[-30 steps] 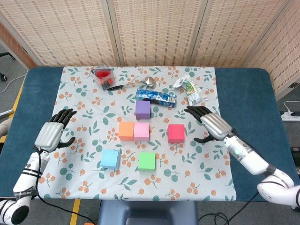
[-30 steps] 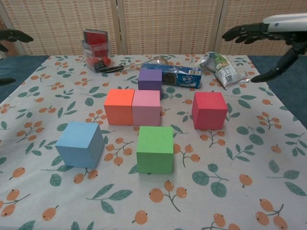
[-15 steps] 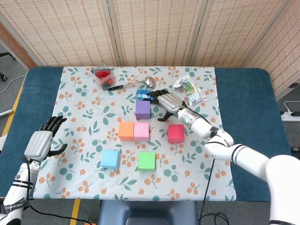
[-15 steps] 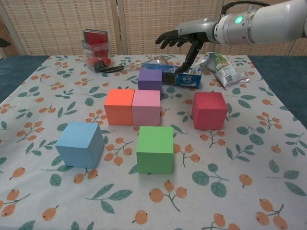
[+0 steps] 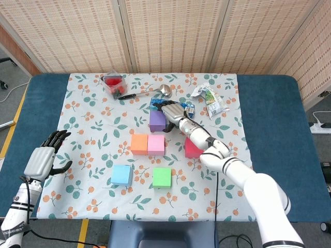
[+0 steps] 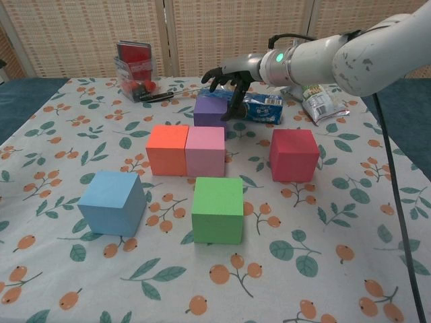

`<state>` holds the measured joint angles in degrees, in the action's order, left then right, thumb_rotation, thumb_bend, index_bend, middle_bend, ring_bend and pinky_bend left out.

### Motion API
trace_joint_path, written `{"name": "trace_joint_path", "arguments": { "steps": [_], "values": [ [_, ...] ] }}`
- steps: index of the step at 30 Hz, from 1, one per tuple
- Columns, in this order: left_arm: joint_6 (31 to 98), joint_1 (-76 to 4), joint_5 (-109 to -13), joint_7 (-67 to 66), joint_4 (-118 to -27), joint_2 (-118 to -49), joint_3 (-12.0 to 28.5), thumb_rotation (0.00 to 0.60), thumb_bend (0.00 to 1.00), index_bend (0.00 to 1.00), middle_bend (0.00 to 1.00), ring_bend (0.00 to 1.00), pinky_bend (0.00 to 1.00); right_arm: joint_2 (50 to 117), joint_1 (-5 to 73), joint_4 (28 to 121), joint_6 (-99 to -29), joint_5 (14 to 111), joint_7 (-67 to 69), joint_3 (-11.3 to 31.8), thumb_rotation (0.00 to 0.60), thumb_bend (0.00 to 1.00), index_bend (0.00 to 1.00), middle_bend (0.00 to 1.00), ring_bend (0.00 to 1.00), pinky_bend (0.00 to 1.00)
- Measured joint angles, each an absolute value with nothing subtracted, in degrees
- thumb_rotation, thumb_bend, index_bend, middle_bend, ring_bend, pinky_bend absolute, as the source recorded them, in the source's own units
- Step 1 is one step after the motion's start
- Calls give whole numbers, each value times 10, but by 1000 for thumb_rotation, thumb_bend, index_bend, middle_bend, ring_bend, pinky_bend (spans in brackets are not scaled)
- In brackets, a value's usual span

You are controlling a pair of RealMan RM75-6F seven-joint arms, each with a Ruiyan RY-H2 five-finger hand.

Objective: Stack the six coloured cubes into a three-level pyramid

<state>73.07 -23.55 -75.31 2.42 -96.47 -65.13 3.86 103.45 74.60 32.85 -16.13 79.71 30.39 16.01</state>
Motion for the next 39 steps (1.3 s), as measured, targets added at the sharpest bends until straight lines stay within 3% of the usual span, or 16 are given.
{"name": "trace_joint_path", "arguments": {
  "steps": [9, 15, 20, 29, 39],
  "values": [
    [727, -221, -767, 67, -955, -647, 40, 600, 312, 116, 61, 10, 220, 1110, 776, 214, -158, 814, 348, 142, 600, 103, 236, 225, 2, 2],
    [742, -209, -780, 82, -954, -645, 44, 600, 312, 115, 62, 7, 220, 1149, 779, 159, -191, 826, 383, 129, 600, 128, 422, 348, 87, 41],
    [742, -206, -788, 89, -950, -643, 46, 600, 310, 103, 62, 6, 220, 1150, 776, 149, -220, 834, 413, 120, 600, 137, 433, 355, 91, 46],
    [739, -203, -800, 102, -947, -633, 50, 600, 310, 92, 61, 2, 221, 1045, 723, 228, -328, 845, 456, 106, 600, 137, 387, 355, 91, 46],
    [737, -201, -805, 98, -948, -627, 55, 600, 311, 93, 62, 2, 221, 824, 569, 516, -416, 807, 379, 89, 600, 137, 330, 355, 91, 46]
  ]
}}
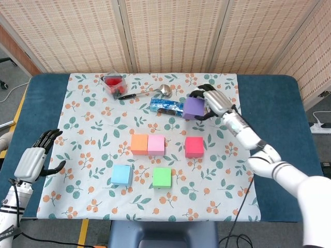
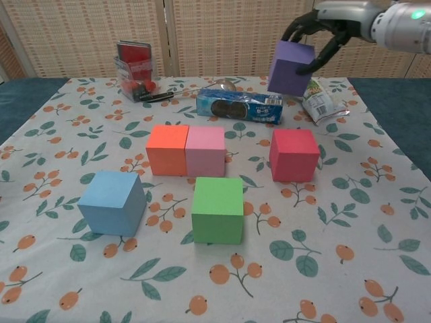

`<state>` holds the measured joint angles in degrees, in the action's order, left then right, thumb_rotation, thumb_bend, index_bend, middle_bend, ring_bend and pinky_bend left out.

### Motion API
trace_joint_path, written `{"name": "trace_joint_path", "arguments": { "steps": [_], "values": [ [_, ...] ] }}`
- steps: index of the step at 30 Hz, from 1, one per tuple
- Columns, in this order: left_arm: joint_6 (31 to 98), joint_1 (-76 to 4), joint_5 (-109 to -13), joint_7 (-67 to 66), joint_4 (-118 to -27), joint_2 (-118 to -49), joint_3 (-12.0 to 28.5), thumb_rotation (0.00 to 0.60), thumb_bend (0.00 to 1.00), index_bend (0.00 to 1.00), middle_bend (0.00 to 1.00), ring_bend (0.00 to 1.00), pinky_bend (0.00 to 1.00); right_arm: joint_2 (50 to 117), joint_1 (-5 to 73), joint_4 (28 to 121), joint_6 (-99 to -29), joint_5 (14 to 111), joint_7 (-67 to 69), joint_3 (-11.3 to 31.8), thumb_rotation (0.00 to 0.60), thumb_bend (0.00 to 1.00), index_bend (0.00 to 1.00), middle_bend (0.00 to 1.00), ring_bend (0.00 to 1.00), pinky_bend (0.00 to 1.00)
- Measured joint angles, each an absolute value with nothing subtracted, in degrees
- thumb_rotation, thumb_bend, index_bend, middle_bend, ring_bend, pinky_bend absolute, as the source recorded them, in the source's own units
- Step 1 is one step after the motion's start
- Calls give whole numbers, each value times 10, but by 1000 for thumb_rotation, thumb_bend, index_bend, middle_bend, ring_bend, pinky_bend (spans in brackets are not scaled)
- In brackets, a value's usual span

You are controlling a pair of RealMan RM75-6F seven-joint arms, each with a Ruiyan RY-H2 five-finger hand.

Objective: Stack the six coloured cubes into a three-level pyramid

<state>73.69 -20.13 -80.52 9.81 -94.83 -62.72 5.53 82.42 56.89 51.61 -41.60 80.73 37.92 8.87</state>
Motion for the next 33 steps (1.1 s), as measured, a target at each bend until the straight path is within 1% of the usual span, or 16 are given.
{"name": "trace_joint_path", "arguments": {
  "steps": [3, 6, 9, 12, 13, 15, 16, 17, 19, 22, 26, 31, 33],
  "values": [
    [732, -203, -805, 94, -954, -624, 56, 600, 311, 92, 62, 2, 221, 753, 508, 600, -434, 778, 323, 78, 600, 137, 311, 355, 91, 46],
    [730, -205, -806, 87, -961, -623, 58, 600, 310, 92, 62, 2, 221, 708, 457, 643, -448, 744, 275, 68, 600, 137, 302, 354, 90, 46],
    [729, -206, -808, 77, -969, -621, 59, 600, 310, 92, 62, 2, 219, 702, 435, 642, -448, 724, 255, 60, 600, 137, 276, 354, 84, 46],
    [728, -207, -807, 68, -979, -621, 60, 600, 310, 92, 62, 2, 218, 713, 432, 621, -440, 729, 250, 53, 600, 137, 241, 352, 64, 43],
    [727, -207, -806, 66, -980, -621, 61, 600, 310, 92, 62, 2, 218, 718, 431, 614, -436, 732, 248, 51, 600, 138, 201, 336, 43, 30],
    [726, -207, -805, 63, -983, -621, 61, 600, 310, 92, 62, 2, 218, 728, 431, 600, -423, 740, 242, 44, 600, 137, 73, 253, 7, 5],
    [725, -207, -805, 61, -984, -621, 60, 600, 309, 92, 62, 2, 218, 730, 432, 597, -416, 742, 238, 41, 600, 137, 22, 186, 0, 0],
    [724, -207, -805, 60, -985, -621, 60, 600, 309, 92, 62, 2, 218, 732, 433, 595, -409, 745, 233, 38, 600, 132, 0, 119, 0, 0],
    [722, -206, -804, 58, -985, -621, 59, 600, 309, 92, 63, 2, 217, 733, 434, 594, -396, 751, 219, 34, 600, 121, 0, 60, 0, 0],
    [723, -205, -805, 58, -984, -621, 59, 600, 309, 92, 62, 2, 216, 731, 432, 605, -407, 759, 210, 34, 600, 105, 0, 12, 0, 0],
    [725, -202, -805, 59, -983, -621, 58, 600, 309, 88, 62, 2, 216, 715, 425, 645, -440, 773, 196, 36, 600, 105, 0, 7, 0, 0],
    [726, -201, -808, 60, -983, -623, 58, 600, 310, 87, 62, 2, 216, 691, 414, 728, -479, 797, 189, 38, 600, 104, 0, 82, 0, 0],
    [725, -201, -810, 59, -983, -624, 57, 600, 310, 87, 62, 2, 216, 684, 411, 762, -486, 809, 191, 37, 600, 84, 0, 91, 0, 0]
  ]
}}
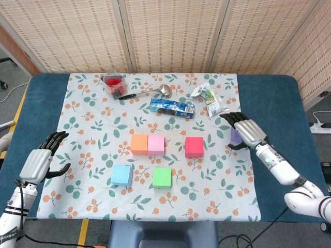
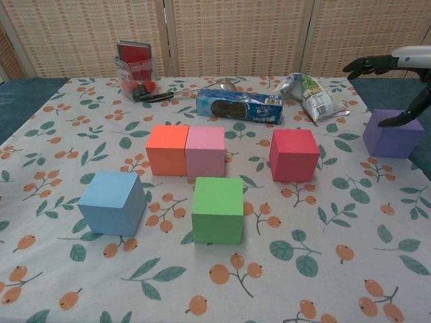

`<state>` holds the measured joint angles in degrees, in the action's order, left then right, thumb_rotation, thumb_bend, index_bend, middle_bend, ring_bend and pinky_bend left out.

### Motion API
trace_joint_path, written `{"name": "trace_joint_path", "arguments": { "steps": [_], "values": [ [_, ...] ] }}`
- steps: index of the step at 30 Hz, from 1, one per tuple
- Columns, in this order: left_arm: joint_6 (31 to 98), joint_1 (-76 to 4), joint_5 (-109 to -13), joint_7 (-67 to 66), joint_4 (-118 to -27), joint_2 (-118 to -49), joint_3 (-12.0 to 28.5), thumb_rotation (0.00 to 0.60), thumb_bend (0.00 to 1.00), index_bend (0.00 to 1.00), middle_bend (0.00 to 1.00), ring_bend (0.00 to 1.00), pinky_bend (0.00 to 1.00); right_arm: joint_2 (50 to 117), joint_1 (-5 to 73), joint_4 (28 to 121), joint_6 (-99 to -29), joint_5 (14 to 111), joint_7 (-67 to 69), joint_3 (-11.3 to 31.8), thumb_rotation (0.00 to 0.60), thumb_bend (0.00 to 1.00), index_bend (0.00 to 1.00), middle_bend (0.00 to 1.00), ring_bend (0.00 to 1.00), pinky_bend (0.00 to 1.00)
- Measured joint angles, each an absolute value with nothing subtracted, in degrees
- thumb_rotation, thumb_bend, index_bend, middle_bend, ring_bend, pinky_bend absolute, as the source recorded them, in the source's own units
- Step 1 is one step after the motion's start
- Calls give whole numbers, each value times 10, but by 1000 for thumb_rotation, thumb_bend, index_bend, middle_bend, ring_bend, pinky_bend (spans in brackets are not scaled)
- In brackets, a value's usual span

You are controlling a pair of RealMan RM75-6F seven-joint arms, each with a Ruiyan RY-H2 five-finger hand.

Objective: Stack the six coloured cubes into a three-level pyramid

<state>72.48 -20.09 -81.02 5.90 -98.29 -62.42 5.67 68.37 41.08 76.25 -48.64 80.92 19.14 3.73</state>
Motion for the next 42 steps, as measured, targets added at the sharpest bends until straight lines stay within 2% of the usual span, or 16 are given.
{"name": "trace_joint_path", "arguments": {
  "steps": [4, 7, 14, 21, 37, 40, 42],
  "values": [
    [722, -201, -813, 61, -982, -626, 55, 600, 309, 87, 62, 2, 217, 687, 411, 796, -487, 827, 210, 36, 600, 22, 0, 92, 0, 0],
    [723, -200, -815, 63, -981, -627, 55, 600, 308, 87, 62, 2, 216, 706, 415, 792, -482, 826, 214, 38, 600, 14, 0, 92, 0, 0],
    [721, -198, -817, 73, -973, -629, 53, 600, 309, 87, 62, 3, 216, 767, 430, 741, -454, 809, 213, 47, 600, 11, 0, 96, 0, 0],
    [716, -200, -821, 89, -966, -632, 51, 600, 308, 84, 62, 2, 217, 822, 443, 687, -437, 800, 233, 57, 600, 11, 2, 166, 0, 0],
    [702, -203, -825, 122, -946, -634, 47, 600, 309, 74, 61, 2, 218, 888, 444, 619, -447, 806, 274, 61, 600, 11, 122, 237, 0, 0],
    [698, -204, -825, 126, -942, -636, 46, 600, 309, 70, 60, 2, 218, 894, 443, 613, -448, 809, 276, 59, 600, 11, 179, 256, 13, 0],
    [696, -204, -825, 129, -941, -636, 46, 600, 308, 66, 59, 1, 219, 898, 442, 607, -451, 811, 277, 58, 600, 12, 249, 292, 57, 0]
  ]
}}
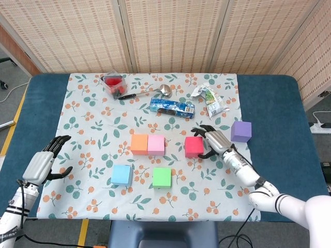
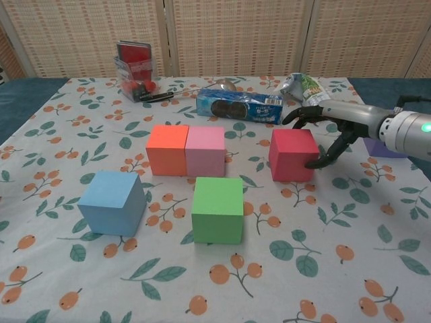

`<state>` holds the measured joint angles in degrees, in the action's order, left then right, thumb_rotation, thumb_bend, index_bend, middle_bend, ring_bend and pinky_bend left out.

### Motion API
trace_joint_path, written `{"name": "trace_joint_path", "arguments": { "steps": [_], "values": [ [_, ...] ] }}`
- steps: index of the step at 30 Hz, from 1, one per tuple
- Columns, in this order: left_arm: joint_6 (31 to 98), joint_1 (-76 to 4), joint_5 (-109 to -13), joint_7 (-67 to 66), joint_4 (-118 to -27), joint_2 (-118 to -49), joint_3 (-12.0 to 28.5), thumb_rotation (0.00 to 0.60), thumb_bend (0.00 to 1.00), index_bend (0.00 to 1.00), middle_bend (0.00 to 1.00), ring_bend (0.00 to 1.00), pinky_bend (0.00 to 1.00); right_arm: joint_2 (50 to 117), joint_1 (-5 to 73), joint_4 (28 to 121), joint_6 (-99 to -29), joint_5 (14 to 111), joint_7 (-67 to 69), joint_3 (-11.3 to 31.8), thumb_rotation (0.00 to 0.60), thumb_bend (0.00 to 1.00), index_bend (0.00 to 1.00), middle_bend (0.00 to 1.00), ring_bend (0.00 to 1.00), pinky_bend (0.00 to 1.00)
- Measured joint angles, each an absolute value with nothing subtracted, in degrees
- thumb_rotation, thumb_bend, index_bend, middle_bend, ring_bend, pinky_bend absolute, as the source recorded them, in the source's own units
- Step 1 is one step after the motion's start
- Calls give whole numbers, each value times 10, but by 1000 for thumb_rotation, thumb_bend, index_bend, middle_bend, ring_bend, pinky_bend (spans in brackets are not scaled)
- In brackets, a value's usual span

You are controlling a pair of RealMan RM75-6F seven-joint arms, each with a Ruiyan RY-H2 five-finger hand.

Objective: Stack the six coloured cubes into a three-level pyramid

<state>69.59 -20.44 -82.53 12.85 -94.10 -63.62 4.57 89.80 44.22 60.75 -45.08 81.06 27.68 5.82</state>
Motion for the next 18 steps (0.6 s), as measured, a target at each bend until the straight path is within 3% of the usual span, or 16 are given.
{"name": "trace_joint_path", "arguments": {
  "steps": [4, 18],
  "values": [
    [694, -205, -827, 131, -940, -636, 45, 600, 308, 65, 55, 0, 219, 907, 440, 597, -465, 813, 276, 61, 600, 26, 387, 386, 154, 13],
    [695, -205, -827, 135, -939, -634, 46, 600, 308, 58, 55, 0, 219, 920, 478, 610, -449, 820, 291, 82, 600, 29, 387, 391, 158, 16]
  ]
}}
